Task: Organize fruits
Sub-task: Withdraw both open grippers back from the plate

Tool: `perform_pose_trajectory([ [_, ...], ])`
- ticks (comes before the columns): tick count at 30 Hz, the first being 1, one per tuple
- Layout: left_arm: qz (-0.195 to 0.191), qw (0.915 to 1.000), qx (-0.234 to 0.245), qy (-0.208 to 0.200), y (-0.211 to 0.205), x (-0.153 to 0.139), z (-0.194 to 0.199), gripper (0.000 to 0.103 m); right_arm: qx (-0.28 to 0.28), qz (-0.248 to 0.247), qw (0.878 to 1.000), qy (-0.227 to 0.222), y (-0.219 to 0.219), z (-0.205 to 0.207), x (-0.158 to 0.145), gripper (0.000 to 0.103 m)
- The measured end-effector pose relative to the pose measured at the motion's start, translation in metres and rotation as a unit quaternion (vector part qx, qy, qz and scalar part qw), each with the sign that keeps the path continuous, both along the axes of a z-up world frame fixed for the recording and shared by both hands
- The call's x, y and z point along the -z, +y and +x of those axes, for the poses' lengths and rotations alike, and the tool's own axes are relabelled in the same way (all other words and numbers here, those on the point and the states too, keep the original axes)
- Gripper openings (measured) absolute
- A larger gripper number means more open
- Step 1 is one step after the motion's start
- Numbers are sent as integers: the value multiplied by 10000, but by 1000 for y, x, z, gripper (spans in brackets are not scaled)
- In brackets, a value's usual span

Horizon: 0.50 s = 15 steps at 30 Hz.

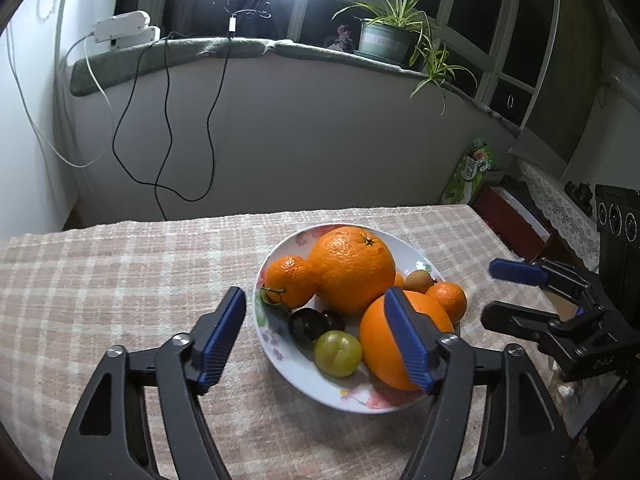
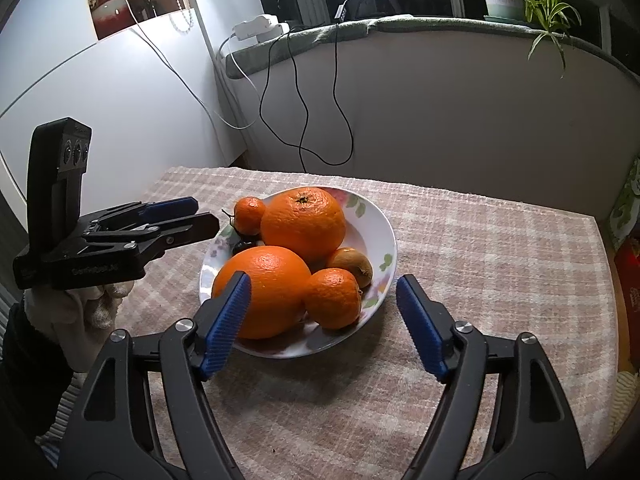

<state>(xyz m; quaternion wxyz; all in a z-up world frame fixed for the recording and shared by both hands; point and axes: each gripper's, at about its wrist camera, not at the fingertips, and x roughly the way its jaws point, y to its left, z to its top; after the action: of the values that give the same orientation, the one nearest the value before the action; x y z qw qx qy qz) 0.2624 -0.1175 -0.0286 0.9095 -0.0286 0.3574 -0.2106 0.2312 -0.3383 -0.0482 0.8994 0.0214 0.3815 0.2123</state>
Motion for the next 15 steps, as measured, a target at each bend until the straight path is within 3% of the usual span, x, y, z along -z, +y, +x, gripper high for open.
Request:
perform_pose_trajectory([
  [9, 85, 9999, -47, -82, 0, -10, -15, 79, 129, -15, 9998, -129, -2, -10, -8, 97],
  [15, 139, 9998, -77, -155, 1, -15, -30, 79, 185, -58, 9996, -211, -1, -20, -12, 98],
])
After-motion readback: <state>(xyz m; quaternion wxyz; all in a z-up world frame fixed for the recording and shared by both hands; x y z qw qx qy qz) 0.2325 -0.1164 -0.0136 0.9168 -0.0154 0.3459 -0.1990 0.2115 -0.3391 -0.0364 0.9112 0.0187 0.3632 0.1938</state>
